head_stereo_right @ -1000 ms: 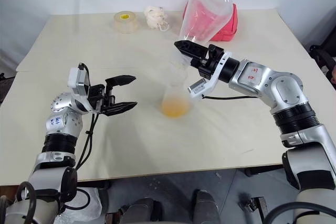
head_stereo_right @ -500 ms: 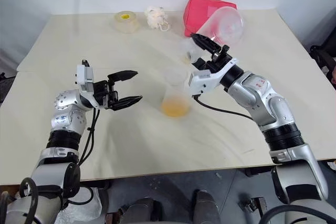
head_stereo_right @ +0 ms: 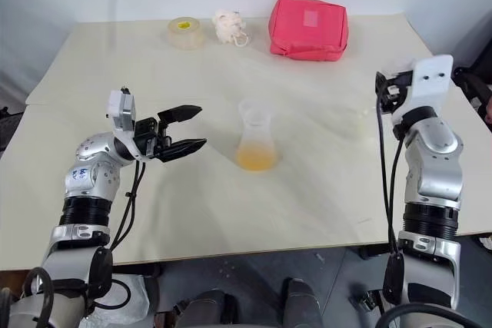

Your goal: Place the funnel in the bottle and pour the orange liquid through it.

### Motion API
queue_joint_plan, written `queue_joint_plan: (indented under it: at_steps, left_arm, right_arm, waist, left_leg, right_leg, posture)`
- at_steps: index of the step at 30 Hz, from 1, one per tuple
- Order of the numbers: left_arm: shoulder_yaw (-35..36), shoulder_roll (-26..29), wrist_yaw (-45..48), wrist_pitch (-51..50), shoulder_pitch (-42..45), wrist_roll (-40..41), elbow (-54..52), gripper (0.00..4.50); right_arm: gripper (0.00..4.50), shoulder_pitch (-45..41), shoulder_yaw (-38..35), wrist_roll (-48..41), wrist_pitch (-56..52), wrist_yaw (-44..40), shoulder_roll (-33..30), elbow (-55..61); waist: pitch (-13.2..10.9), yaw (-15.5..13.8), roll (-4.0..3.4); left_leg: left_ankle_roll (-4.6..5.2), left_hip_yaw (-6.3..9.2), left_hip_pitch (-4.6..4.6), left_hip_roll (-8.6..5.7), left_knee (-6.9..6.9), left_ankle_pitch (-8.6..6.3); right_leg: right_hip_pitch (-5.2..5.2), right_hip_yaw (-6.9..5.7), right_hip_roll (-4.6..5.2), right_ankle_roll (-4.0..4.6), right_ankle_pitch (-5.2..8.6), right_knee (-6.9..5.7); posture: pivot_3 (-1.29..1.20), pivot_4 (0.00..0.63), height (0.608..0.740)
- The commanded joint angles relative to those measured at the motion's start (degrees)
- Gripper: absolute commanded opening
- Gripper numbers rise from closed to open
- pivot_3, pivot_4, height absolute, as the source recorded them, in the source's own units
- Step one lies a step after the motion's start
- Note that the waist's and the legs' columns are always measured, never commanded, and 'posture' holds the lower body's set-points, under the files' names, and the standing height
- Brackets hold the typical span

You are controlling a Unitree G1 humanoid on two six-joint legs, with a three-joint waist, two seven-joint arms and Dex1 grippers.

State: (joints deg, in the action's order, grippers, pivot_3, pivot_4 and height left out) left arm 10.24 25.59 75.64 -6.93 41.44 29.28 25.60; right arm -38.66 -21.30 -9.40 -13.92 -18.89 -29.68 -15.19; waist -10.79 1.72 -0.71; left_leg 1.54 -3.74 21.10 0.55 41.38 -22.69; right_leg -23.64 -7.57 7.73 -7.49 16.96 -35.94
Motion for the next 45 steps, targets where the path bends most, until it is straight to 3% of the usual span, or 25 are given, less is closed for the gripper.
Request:
queue_joint_plan:
  at_steps: [1,5,11,29,35,39,45]
  left_arm:
    - [0.6,-0.4,-2.8,2.2,0.3,-0.4,-1.3,4.50]
    - [0.1,-0.1,-5.0,3.1,0.0,-1.6,-1.4,4.50]
    - [0.2,0.1,-8.1,2.2,-0.2,-2.2,-2.6,4.50]
    - [-0.3,0.8,-6.4,-0.8,-1.6,-1.2,-4.5,4.50]
    - [-0.8,2.8,-2.8,-0.6,-2.6,-1.7,-4.8,4.50]
    - [-1.2,5.6,2.0,-0.4,-3.5,-1.7,-3.7,4.50]
    - [-1.5,8.9,5.5,3.2,-5.1,-3.4,-1.2,4.50]
  right_arm:
    - [2.44,0.8,-2.5,-3.1,1.3,0.6,0.2,-0.9]
    - [2.44,1.9,-2.3,-3.8,2.2,1.1,0.4,-1.7]
    - [4.46,3.1,-2.1,-4.8,2.6,2.0,0.6,1.4]
    - [4.46,0.4,-1.6,-9.7,-2.3,-1.6,-4.7,12.5]
    - [4.46,3.3,1.1,-18.6,-9.5,-17.5,-11.9,21.5]
    - [4.46,13.7,3.3,-24.3,-12.4,-33.1,-19.6,31.0]
    - [4.46,27.3,3.5,-24.2,-11.4,-43.1,-25.8,35.9]
  waist:
    - [0.0,0.0,0.00]
    - [0.0,0.0,0.00]
    - [0.0,-0.1,0.00]
    - [0.0,-0.1,-0.01]
    - [0.0,-0.2,-0.01]
    - [0.0,-0.5,0.03]
    - [0.0,-1.8,0.05]
  left_leg:
    - [0.00,0.00,0.00,0.00,-0.01,0.00]
    - [0.00,0.01,-0.02,0.00,0.00,0.00]
    - [0.00,0.01,-0.01,-0.02,0.01,0.00]
    - [0.00,0.02,-0.01,-0.02,0.01,0.00]
    - [0.00,0.01,0.00,-0.03,0.00,0.00]
    - [0.00,-0.03,0.02,-0.03,0.03,0.00]
    - [0.01,-0.08,0.03,-0.03,0.18,-0.01]
  right_leg:
    - [0.00,0.00,0.00,0.00,0.00,0.00]
    - [0.00,0.02,0.01,0.00,0.00,0.01]
    - [0.01,0.02,0.02,0.00,0.00,0.00]
    - [-0.01,0.02,0.02,0.00,0.00,0.01]
    - [-0.01,0.01,0.02,0.00,0.00,0.02]
    - [0.04,-0.07,0.00,0.00,0.00,0.03]
    - [0.07,0.02,0.02,0.00,0.00,0.13]
  posture:
    - [0.00,0.150,0.740]
    - [0.00,0.150,0.740]
    - [0.00,0.150,0.740]
    - [0.00,0.150,0.740]
    - [0.00,0.150,0.740]
    - [0.00,0.150,0.740]
    - [0.00,0.150,0.740]
